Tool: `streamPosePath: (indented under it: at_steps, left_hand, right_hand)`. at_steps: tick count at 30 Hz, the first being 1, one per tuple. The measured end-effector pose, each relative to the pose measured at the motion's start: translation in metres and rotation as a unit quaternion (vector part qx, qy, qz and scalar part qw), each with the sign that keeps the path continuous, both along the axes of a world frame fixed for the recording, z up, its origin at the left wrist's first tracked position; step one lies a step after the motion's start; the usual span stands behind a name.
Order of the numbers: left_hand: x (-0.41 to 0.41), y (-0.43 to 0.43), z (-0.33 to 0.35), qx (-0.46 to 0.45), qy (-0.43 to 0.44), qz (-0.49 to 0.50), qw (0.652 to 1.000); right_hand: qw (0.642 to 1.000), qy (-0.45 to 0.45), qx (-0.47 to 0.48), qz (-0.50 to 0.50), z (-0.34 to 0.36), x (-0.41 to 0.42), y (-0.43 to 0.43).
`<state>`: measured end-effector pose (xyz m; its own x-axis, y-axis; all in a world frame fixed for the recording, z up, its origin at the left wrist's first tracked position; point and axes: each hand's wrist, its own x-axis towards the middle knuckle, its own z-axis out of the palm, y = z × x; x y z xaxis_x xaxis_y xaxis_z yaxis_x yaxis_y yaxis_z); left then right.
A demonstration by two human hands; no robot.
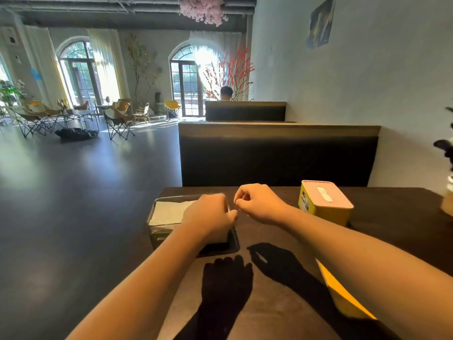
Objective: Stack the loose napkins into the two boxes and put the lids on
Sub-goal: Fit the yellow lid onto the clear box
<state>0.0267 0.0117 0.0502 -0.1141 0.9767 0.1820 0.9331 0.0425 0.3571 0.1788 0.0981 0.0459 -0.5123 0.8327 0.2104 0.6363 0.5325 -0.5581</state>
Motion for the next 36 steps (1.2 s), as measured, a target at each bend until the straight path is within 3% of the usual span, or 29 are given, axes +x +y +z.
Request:
streamPosePath:
  at_steps: [4, 10, 17, 24, 30, 36]
  left_hand:
    - [0.067, -0.002, -0.020, -0.071, -0.065, -0.068, 0.993]
    - [0.153, 0.005, -0.045, -0.185, -0.147, -0.077, 0.969]
    - [0.206, 0.008, -0.053, -0.221, -0.210, -0.037, 0.952]
    - [0.229, 0.006, -0.043, -0.248, -0.282, -0.003, 0.927]
    - [0.195, 0.006, -0.047, -0.258, -0.424, 0.072, 0.865]
    - [0.161, -0.008, -0.030, -0.194, -0.546, 0.063, 0.813]
  right_hand:
    - [0.997, 0.010, -0.018, -0.075, -0.009, 0.067, -0.020]
    - [0.981, 0.000, -0.087, -0.173, -0.027, 0.154, -0.041]
    - [0.920, -0.151, -0.185, -0.309, -0.053, 0.234, -0.038]
    - [0.917, -0.088, -0.216, -0.323, -0.055, 0.235, -0.037]
    - [0.926, -0.055, -0.233, -0.291, -0.054, 0.216, -0.035]
    - [0.922, 0.027, -0.304, -0.237, -0.046, 0.168, -0.033]
